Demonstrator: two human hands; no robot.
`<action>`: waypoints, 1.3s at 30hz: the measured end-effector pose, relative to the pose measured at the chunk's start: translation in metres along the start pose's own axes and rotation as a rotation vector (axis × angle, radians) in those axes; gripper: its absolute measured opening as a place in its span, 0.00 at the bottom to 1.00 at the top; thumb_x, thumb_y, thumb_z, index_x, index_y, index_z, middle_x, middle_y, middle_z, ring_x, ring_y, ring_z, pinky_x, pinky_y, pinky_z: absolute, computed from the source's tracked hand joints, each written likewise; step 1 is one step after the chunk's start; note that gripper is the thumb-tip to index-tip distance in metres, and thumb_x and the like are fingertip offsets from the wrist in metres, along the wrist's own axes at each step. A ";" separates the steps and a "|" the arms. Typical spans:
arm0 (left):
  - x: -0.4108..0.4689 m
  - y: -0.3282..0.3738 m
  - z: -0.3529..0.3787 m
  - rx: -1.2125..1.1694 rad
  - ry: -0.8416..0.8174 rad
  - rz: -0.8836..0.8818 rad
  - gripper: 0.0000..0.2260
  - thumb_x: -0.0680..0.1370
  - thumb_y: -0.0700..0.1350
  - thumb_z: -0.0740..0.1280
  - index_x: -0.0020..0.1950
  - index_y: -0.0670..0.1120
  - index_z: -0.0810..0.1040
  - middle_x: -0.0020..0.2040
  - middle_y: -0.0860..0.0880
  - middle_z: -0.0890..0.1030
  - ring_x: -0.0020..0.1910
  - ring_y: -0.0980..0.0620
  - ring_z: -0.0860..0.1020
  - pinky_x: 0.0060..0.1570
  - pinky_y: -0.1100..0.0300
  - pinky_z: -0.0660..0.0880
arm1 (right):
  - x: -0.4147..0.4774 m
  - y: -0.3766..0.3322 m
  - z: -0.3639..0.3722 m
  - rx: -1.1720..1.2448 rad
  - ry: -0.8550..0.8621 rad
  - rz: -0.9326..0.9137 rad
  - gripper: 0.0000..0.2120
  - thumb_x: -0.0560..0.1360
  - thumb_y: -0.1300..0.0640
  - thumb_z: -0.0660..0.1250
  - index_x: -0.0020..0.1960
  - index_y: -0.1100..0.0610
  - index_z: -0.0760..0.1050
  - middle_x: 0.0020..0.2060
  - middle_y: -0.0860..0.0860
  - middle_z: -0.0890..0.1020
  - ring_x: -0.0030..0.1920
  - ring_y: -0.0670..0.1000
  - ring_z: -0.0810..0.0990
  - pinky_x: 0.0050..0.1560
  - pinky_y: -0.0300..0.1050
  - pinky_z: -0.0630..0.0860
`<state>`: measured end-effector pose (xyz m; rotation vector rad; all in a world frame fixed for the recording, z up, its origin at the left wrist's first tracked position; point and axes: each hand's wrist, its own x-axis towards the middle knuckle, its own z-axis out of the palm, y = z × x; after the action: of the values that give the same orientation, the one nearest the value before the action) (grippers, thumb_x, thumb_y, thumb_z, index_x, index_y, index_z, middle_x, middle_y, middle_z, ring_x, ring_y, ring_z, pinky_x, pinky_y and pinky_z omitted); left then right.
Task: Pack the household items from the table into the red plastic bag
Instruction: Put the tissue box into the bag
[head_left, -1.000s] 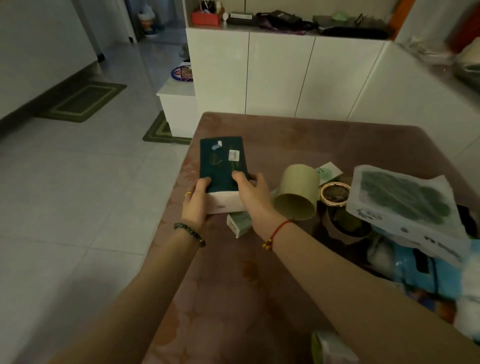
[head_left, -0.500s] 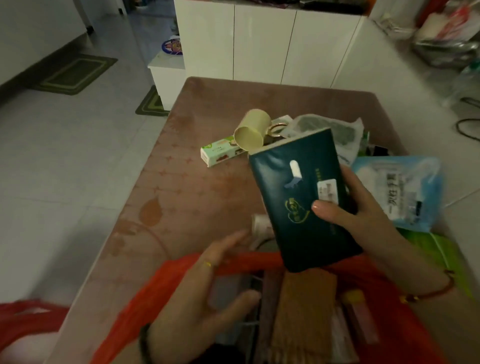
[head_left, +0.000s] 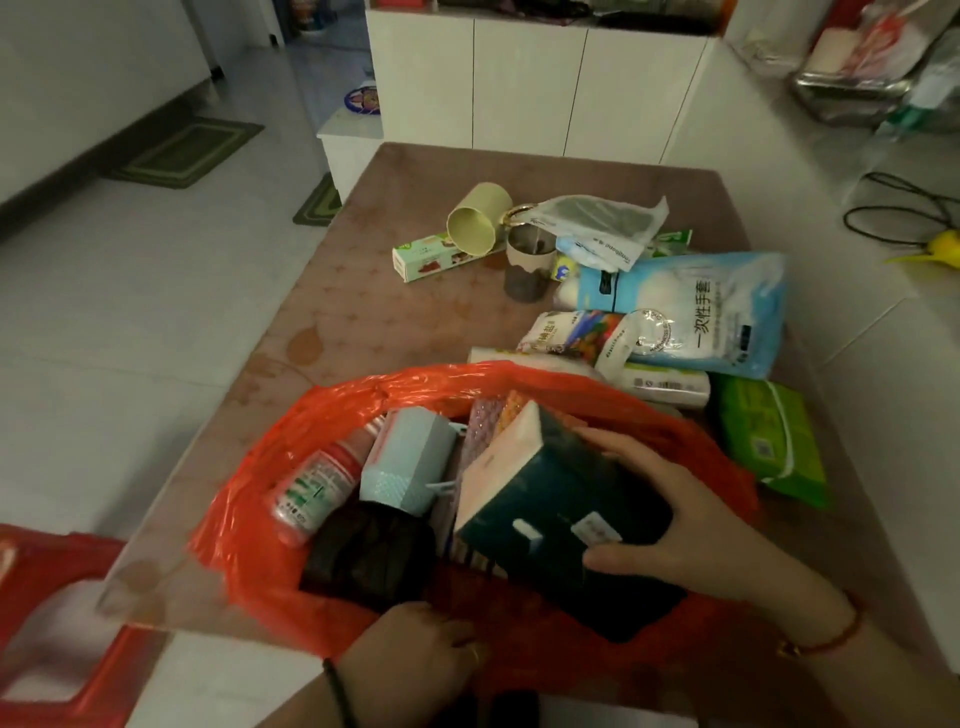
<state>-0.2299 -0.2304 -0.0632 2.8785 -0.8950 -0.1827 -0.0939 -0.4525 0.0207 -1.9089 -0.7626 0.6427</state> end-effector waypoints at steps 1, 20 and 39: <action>-0.002 0.000 -0.002 -0.035 0.017 0.001 0.13 0.70 0.52 0.56 0.32 0.57 0.79 0.28 0.61 0.79 0.27 0.67 0.76 0.24 0.72 0.71 | 0.000 0.003 0.007 -0.057 -0.064 0.028 0.38 0.58 0.36 0.74 0.64 0.27 0.60 0.61 0.28 0.69 0.63 0.34 0.69 0.58 0.36 0.74; 0.008 -0.018 -0.048 -0.314 -0.012 -0.182 0.14 0.78 0.58 0.53 0.60 0.58 0.71 0.52 0.51 0.82 0.51 0.53 0.79 0.48 0.56 0.74 | 0.010 0.037 0.062 -0.755 -0.196 -0.019 0.22 0.75 0.38 0.54 0.62 0.49 0.71 0.56 0.48 0.79 0.58 0.48 0.74 0.59 0.43 0.67; 0.194 -0.288 -0.143 -1.113 0.512 -0.775 0.25 0.77 0.44 0.63 0.72 0.45 0.60 0.69 0.42 0.68 0.61 0.47 0.72 0.42 0.74 0.71 | 0.347 -0.001 -0.086 -0.315 0.362 0.139 0.43 0.66 0.53 0.75 0.73 0.54 0.56 0.70 0.56 0.67 0.69 0.57 0.67 0.65 0.49 0.66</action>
<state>0.1101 -0.0941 0.0190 1.8726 0.3762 0.0133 0.1985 -0.2460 0.0173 -2.2993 -0.5234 0.2523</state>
